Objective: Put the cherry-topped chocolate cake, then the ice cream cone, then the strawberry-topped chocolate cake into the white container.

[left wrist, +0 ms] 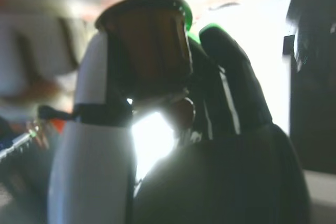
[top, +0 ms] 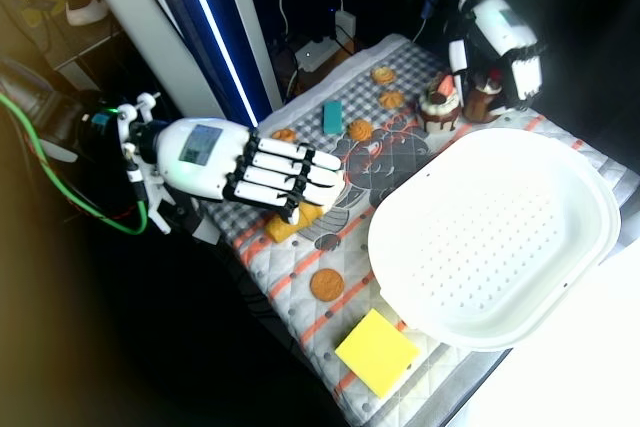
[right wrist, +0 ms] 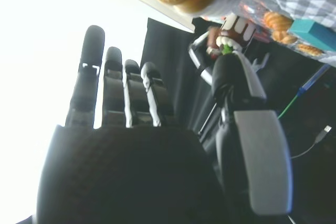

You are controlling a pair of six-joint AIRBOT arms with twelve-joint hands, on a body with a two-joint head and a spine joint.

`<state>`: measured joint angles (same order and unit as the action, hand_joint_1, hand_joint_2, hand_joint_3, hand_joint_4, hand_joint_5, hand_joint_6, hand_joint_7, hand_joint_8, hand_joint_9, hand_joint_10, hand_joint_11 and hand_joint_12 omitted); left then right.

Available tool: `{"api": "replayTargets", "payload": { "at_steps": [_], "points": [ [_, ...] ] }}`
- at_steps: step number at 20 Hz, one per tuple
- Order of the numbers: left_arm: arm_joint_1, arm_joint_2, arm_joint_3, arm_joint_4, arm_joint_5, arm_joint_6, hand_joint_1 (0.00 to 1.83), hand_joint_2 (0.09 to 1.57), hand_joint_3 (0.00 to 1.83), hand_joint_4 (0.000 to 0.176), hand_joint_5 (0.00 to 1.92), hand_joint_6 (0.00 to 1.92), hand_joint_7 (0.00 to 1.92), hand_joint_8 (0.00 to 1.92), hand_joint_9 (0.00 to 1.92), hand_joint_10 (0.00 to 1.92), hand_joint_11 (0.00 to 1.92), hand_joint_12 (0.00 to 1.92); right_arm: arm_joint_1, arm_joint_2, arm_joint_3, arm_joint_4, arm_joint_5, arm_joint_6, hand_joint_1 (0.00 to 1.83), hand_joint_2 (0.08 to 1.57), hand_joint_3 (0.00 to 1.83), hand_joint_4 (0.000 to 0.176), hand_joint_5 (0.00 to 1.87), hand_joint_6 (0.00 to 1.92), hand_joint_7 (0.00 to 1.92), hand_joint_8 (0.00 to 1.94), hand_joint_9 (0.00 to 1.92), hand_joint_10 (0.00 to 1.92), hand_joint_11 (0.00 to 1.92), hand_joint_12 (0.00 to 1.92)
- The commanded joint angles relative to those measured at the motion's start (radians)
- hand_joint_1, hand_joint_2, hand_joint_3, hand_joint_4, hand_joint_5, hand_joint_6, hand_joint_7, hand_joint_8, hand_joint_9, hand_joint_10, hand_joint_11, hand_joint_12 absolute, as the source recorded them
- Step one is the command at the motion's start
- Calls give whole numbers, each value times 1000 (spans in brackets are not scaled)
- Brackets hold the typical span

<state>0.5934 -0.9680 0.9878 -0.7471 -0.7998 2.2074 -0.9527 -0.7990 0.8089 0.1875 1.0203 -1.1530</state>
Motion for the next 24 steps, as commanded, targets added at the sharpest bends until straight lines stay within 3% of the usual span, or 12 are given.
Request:
{"api": "replayTargets", "payload": {
  "at_steps": [1,5,7,9,13,14,16,19,21,22,23,24],
  "points": [
    [-21,9,2,50,-100,1,1584,1260,0,0,310,1919,254,1855,564,1715,510,1921,2,3,2,-6,128,3,471,1313,2,0,0,0,32,10,0,407,0,1489],
    [-117,4,15,76,-53,52,1451,1316,0,0,325,1860,431,1722,589,1747,588,1921,2,3,2,-6,128,4,527,1301,0,0,0,0,30,5,0,354,0,1373],
    [-184,-24,46,82,-5,69,1599,1224,0,0,347,1789,200,1598,613,1614,599,1921,1,1,3,-5,128,4,489,1306,1,0,0,0,22,0,0,319,0,1400],
    [-221,-57,83,77,33,69,1453,1291,6,0,357,1829,481,1658,619,1724,744,1921,1,1,4,-5,128,4,553,1312,2,0,0,0,29,2,0,328,0,1396],
    [-276,-127,162,57,117,73,1444,1306,11,0,328,1881,501,1677,571,1790,715,1921,1,1,7,-5,128,7,517,1323,0,0,0,0,0,0,0,224,0,1331],
    [-287,-152,195,38,146,75,1130,1354,28,18,489,1747,519,1717,498,1895,719,1921,1,0,7,-6,128,7,544,1313,0,0,0,0,1,0,0,279,0,1390],
    [-299,-191,248,5,187,76,1113,1347,26,0,502,1588,632,1786,822,1920,1038,1921,1,-2,9,-6,128,7,586,1319,1,0,0,0,0,0,0,277,0,1405],
    [-315,-270,335,-123,257,245,1276,1344,43,0,440,1547,489,1787,629,1847,837,1921,1,-4,12,-6,128,11,531,1329,5,0,0,0,0,0,1,159,0,1286],
    [-316,-307,364,-194,262,372,1100,1323,13,0,561,1546,239,1550,390,1757,550,1921,1,-6,13,-6,128,11,549,1331,3,0,0,0,0,0,0,174,0,1231],
    [-316,-328,382,-225,267,424,1251,1226,0,0,372,1260,154,1415,304,1709,469,1921,1,-6,14,-6,128,14,540,1332,1,0,0,0,0,0,0,149,0,1179],
    [-316,-340,392,-245,268,446,1555,1226,0,0,362,734,166,1221,510,1640,591,1909,1,-6,15,-6,128,16,549,1333,0,0,0,0,0,0,0,141,0,1258],
    [-315,-349,404,-259,275,456,1555,1226,0,0,362,734,166,1221,510,1640,591,1909,1,-6,15,-6,128,17,549,1333,0,0,0,0,0,0,0,141,0,1258]
  ]
}}
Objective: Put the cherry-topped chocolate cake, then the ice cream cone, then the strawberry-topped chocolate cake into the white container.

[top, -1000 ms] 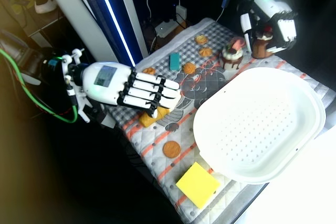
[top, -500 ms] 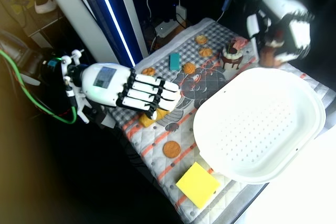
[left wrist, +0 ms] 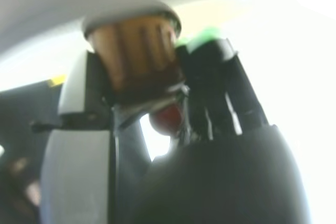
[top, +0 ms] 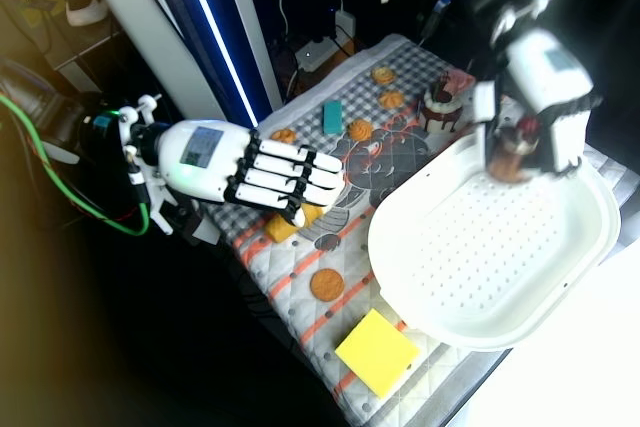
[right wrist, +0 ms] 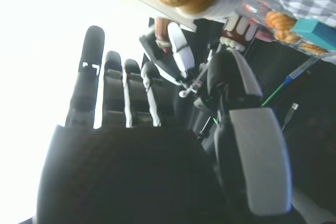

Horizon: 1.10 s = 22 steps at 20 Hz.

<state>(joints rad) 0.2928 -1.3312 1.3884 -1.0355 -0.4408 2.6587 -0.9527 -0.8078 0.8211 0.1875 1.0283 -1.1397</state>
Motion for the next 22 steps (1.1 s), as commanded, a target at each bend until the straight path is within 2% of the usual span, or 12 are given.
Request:
{"api": "replayTargets", "payload": {
  "at_steps": [1,4,5,6,8,11,12,13,14,17,19,22],
  "points": [
    [-14,8,16,13,-74,5,1392,1213,0,0,335,467,117,862,184,1381,298,1880,0,2,3,-6,120,5,532,1332,0,0,0,0,0,0,0,145,0,1274],
    [-9,9,20,1,-74,5,829,1121,0,0,165,154,32,241,0,243,1,1353,-3,0,4,-6,120,8,573,1329,0,0,0,0,0,0,0,177,0,1376],
    [-7,17,11,3,-79,5,772,1077,0,81,56,102,0,9,0,9,0,1334,-4,0,4,-6,120,10,555,1325,0,0,0,0,0,0,0,172,0,1414],
    [-4,26,-4,15,-89,-2,655,1010,0,134,10,35,0,1,0,1,0,1425,-4,0,4,-6,120,12,559,1322,0,0,0,0,0,0,0,164,0,1388],
    [4,55,-38,78,-102,-80,616,969,0,153,0,2,0,0,0,0,0,1019,-5,3,4,-6,120,21,566,1292,0,0,0,0,0,0,0,110,0,1292],
    [15,114,-91,223,-113,-296,643,991,0,169,0,0,0,0,0,0,0,870,-5,10,4,-7,120,36,541,1264,0,0,0,0,0,0,4,113,0,1090],
    [22,142,-121,289,-131,-389,667,1001,1,158,0,0,0,0,0,0,0,700,-5,13,4,-11,120,50,555,1255,0,0,0,0,0,0,0,100,0,1068],
    [32,175,-155,354,-161,-469,648,1037,6,173,0,0,0,0,0,0,0,63,-5,17,5,-16,120,63,598,1231,0,0,0,0,0,0,24,146,0,1088],
    [40,196,-177,393,-184,-521,678,1056,13,149,0,0,0,0,0,0,0,12,-6,19,7,-19,120,74,596,1217,0,0,0,0,0,0,15,153,0,1093],
    [99,297,-262,579,-302,-825,662,1136,47,133,0,0,0,0,0,0,1,1,-17,19,15,-22,112,86,645,1199,0,0,0,0,0,0,0,135,0,1152],
    [148,346,-302,653,-402,-989,840,1239,0,167,36,11,0,0,11,4,0,817,-18,12,30,-23,77,86,758,1193,0,0,0,0,38,10,24,200,0,1183],
    [243,401,-362,704,-559,-1115,952,1272,0,174,21,5,0,0,2,1,0,1015,-10,-26,62,-22,14,86,765,1200,0,0,0,0,64,6,0,399,0,1387]
  ]
}}
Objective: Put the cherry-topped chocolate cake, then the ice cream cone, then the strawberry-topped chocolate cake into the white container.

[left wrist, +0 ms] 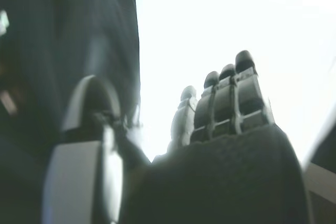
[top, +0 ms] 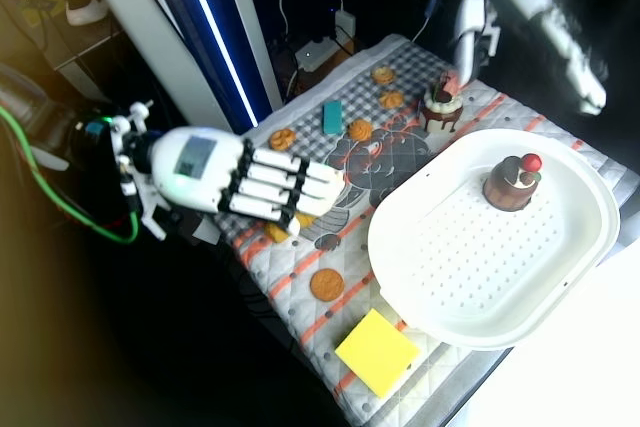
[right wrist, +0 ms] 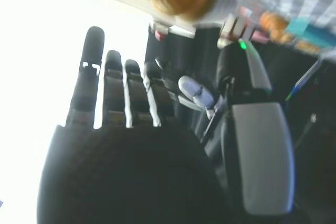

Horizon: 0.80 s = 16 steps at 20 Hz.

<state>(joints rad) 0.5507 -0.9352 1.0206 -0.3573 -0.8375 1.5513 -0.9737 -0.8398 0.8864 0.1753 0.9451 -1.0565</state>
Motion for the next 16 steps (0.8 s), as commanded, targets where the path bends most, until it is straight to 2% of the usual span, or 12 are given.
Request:
{"api": "replayTargets", "payload": {
  "at_steps": [1,2,3,5,7,9,10,11,12,13,15,16],
  "points": [
    [24,26,-26,30,-228,-23,916,1266,0,169,25,5,0,0,25,13,0,1075,18,-9,7,-10,78,3,723,1195,0,0,4,2,82,10,0,524,0,1534],
    [60,46,-57,33,-286,-23,868,1270,0,176,33,5,18,3,66,49,0,1187,26,-20,16,-10,61,3,785,1195,0,0,32,15,156,40,0,754,0,1596],
    [88,59,-81,36,-340,-23,873,1283,1,176,34,5,22,3,68,59,0,1137,32,-29,23,-9,48,3,826,1194,0,0,49,23,171,47,0,793,0,1572],
    [140,82,-118,38,-419,-23,823,1311,8,176,45,7,0,0,24,43,0,1007,49,-55,43,-9,22,3,824,1224,9,0,44,21,127,22,0,576,0,1426],
    [178,97,-142,40,-474,-23,809,1320,3,171,66,10,21,3,37,46,0,985,76,-88,69,-10,-11,3,871,1235,6,0,149,69,238,60,0,817,0,1554],
    [196,101,-150,39,-492,-23,795,1328,2,174,59,4,28,1,36,35,0,852,100,-115,94,-10,-42,3,1015,1264,4,0,398,552,515,663,351,1231,274,1823],
    [202,102,-152,37,-496,-23,795,1328,2,174,59,4,28,1,36,35,0,852,108,-123,101,-12,-53,3,1015,1264,4,0,398,552,515,663,351,1231,274,1823],
    [210,104,-154,33,-501,-24,783,1340,4,144,59,2,31,0,24,24,0,726,117,-129,109,-16,-65,3,1191,1267,1,0,614,1262,806,1499,921,1625,899,1913],
    [215,106,-156,31,-505,-24,777,1350,4,132,63,2,27,0,15,18,0,682,123,-129,109,-23,-66,3,1187,1283,4,0,615,1282,773,1619,1026,1776,1084,1919],
    [222,110,-159,29,-512,-24,774,1348,1,126,64,2,14,0,7,14,0,674,132,-121,104,-36,-63,3,1105,1272,0,0,685,1382,946,1777,1220,1892,1306,1921],
    [234,114,-163,23,-523,-24,779,1339,0,123,71,4,6,3,11,14,0,761,148,-97,91,-59,-45,2,1151,1317,7,0,573,1358,752,1773,1136,1915,1240,1921],
    [238,115,-164,20,-528,-24,763,1337,0,120,78,4,26,3,18,13,0,768,157,-79,81,-72,-26,2,1158,1331,0,0,548,1367,704,1754,816,1853,882,1921]
  ]
}}
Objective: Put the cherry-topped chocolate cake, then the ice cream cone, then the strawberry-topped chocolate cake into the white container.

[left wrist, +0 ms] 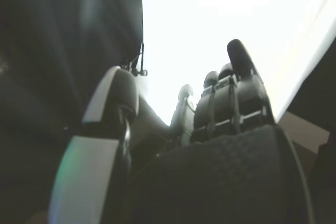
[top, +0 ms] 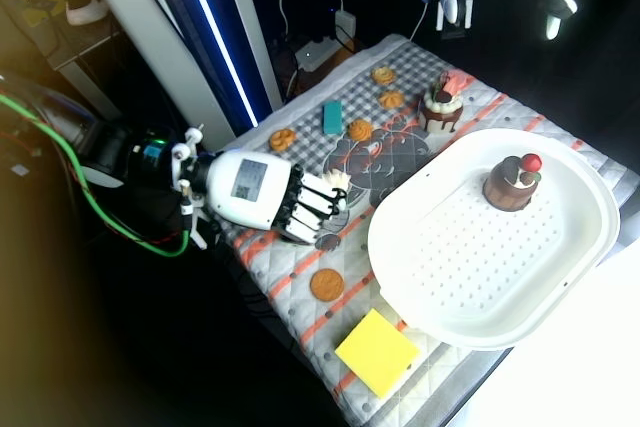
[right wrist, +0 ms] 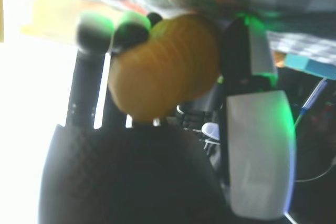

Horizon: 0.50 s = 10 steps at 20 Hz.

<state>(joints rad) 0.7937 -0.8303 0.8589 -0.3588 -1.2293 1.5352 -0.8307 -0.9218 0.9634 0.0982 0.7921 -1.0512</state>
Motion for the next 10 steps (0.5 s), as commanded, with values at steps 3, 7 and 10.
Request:
{"api": "replayTargets", "payload": {
  "at_steps": [3,7,10],
  "points": [
    [9,15,-7,17,-145,-8,754,1323,0,120,92,6,26,0,13,9,0,793,38,48,-24,-22,202,-5,1180,1302,0,0,580,1345,757,1644,747,1755,740,1921],
    [29,16,-12,10,-156,-8,729,1330,1,108,69,0,12,0,10,5,0,695,88,92,-46,-28,271,-44,1179,1289,0,0,625,1323,749,1633,838,1845,894,1921],
    [56,16,-24,2,-181,-8,853,1323,0,72,92,4,49,3,48,21,0,775,159,70,-12,-23,246,-58,1191,1274,5,0,673,1194,748,1679,899,1880,1015,1921]
  ]
}}
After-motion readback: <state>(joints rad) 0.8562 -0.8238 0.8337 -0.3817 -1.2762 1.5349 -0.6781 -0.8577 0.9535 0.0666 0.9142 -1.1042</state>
